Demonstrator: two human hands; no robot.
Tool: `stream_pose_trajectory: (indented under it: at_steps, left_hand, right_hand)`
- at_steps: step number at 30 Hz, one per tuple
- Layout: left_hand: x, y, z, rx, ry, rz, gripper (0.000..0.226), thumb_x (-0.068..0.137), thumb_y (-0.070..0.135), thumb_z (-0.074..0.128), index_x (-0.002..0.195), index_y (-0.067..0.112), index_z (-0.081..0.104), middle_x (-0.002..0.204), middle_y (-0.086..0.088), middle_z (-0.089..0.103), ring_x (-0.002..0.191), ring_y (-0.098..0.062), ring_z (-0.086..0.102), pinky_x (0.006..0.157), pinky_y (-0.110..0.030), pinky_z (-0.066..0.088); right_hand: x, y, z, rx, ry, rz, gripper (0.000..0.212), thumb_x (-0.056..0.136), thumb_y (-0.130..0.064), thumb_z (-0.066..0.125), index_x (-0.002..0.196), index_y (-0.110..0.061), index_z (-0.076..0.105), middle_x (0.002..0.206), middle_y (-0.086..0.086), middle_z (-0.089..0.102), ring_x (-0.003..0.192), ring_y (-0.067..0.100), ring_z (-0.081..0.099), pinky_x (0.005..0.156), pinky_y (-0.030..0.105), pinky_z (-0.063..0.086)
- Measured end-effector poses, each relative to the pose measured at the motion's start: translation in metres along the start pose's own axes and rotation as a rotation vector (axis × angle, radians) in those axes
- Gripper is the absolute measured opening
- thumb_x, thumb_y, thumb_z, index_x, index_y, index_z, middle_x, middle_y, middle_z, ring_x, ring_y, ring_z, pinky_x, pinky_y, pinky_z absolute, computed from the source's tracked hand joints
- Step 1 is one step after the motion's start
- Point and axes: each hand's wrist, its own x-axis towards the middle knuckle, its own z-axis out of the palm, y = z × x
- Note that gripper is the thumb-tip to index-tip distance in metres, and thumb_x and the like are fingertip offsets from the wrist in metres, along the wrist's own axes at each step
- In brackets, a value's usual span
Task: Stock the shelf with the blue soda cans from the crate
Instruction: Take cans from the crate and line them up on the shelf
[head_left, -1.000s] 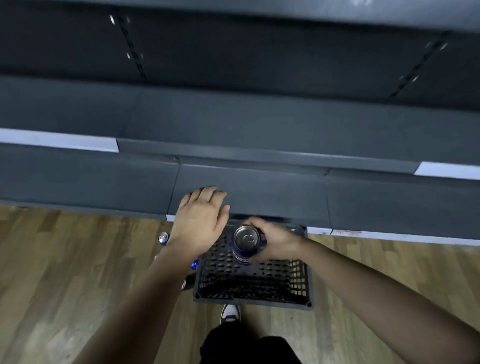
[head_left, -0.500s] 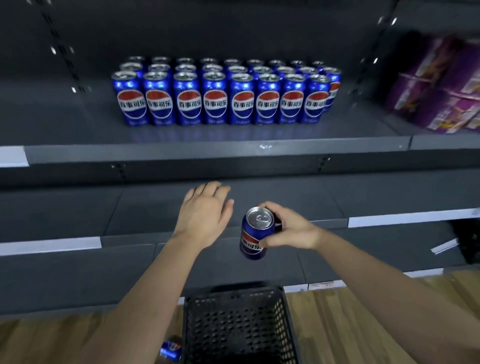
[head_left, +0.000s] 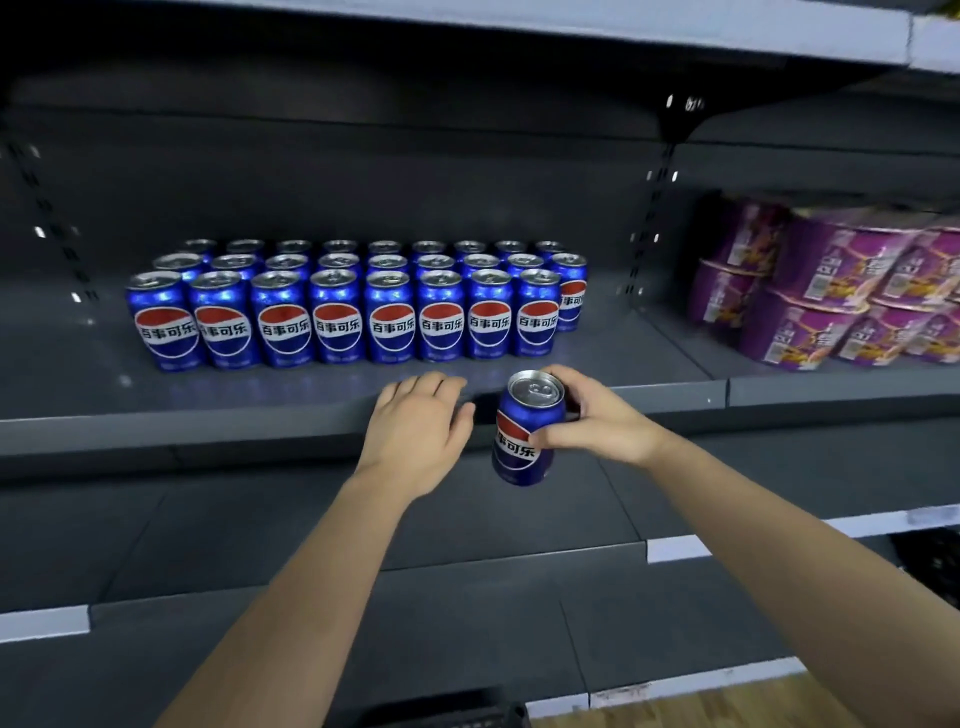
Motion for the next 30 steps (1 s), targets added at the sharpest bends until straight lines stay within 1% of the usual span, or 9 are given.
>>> stream_pose_trajectory:
  at_steps: [3,7,10,13,17,21,25,27,30]
  left_hand:
    - [0.018,0.013,0.003,0.008,0.028,-0.005,0.037,0.099,0.036,0.037,0.130,0.020,0.052,0.128,0.002,0.055,0.118,-0.020,0.047,0.102,-0.031,0.026]
    - [0.040,0.030,0.010,0.012,0.034,-0.032,0.041,0.099,0.036,0.036,0.136,0.021,0.047,0.132,0.002,0.054,0.121,-0.020,0.046,0.105,-0.033,0.026]
    - [0.053,0.039,0.014,0.022,0.028,-0.049,0.043,0.100,0.037,0.034,0.139,0.020,0.044,0.135,0.001,0.052,0.124,-0.019,0.045,0.106,-0.033,0.024]
    - [0.064,0.046,0.015,0.023,0.038,-0.066,0.043,0.100,0.037,0.035,0.138,0.020,0.045,0.134,0.001,0.052,0.124,-0.019,0.044,0.105,-0.033,0.025]
    - [0.075,0.053,0.015,0.031,0.057,-0.077,0.041,0.100,0.036,0.036,0.136,0.019,0.047,0.132,0.001,0.054,0.121,-0.020,0.046,0.105,-0.033,0.025]
    - [0.085,0.060,0.019,0.044,0.062,-0.078,0.042,0.100,0.036,0.035,0.137,0.019,0.046,0.134,0.002,0.052,0.123,-0.019,0.044,0.106,-0.031,0.022]
    - [0.093,0.065,0.025,0.045,0.068,-0.076,0.043,0.100,0.036,0.035,0.138,0.020,0.046,0.134,0.002,0.052,0.125,-0.018,0.043,0.106,-0.030,0.021]
    - [0.096,0.067,0.029,0.045,0.063,-0.076,0.043,0.100,0.036,0.035,0.138,0.020,0.046,0.134,0.002,0.052,0.125,-0.018,0.043,0.106,-0.031,0.021]
    - [0.100,0.069,0.034,0.051,0.062,-0.072,0.042,0.100,0.036,0.035,0.137,0.019,0.047,0.134,0.002,0.053,0.125,-0.019,0.043,0.106,-0.031,0.023]
  right_hand:
    - [0.011,-0.003,-0.026,-0.031,0.019,-0.034,0.054,0.064,-0.013,0.078,0.114,-0.018,0.058,0.106,-0.006,0.070,0.102,0.009,0.065,0.084,0.021,0.050]
    - [0.027,-0.001,-0.064,-0.018,0.031,-0.052,0.051,0.065,-0.016,0.076,0.113,-0.021,0.060,0.109,-0.004,0.071,0.104,0.013,0.067,0.089,0.031,0.053]
    - [0.039,-0.003,-0.088,0.045,0.033,-0.060,0.047,0.067,-0.015,0.071,0.111,-0.024,0.060,0.106,-0.006,0.072,0.101,0.011,0.068,0.083,0.024,0.053]
    - [0.053,-0.002,-0.108,0.037,0.052,-0.075,0.046,0.067,-0.015,0.071,0.110,-0.024,0.061,0.104,-0.006,0.073,0.101,0.011,0.068,0.084,0.025,0.051]
    - [0.068,0.004,-0.128,0.009,0.039,-0.061,0.041,0.067,-0.016,0.070,0.106,-0.026,0.061,0.095,-0.010,0.072,0.094,0.007,0.068,0.079,0.025,0.049]
    - [0.076,0.016,-0.137,-0.011,0.017,-0.044,0.046,0.066,-0.017,0.072,0.110,-0.025,0.061,0.103,-0.005,0.073,0.101,0.012,0.068,0.088,0.030,0.051]
    - [0.079,0.028,-0.139,0.002,-0.011,-0.025,0.051,0.067,-0.018,0.070,0.116,-0.025,0.058,0.108,-0.005,0.072,0.103,0.011,0.067,0.090,0.029,0.049]
    - [0.080,0.032,-0.139,0.032,-0.001,-0.015,0.055,0.068,-0.018,0.067,0.121,-0.026,0.053,0.112,-0.004,0.069,0.105,0.010,0.065,0.091,0.028,0.048]
    - [0.079,0.036,-0.134,0.064,0.012,-0.030,0.067,0.071,-0.019,0.067,0.131,-0.026,0.038,0.122,-0.003,0.062,0.111,0.009,0.061,0.097,0.030,0.047]
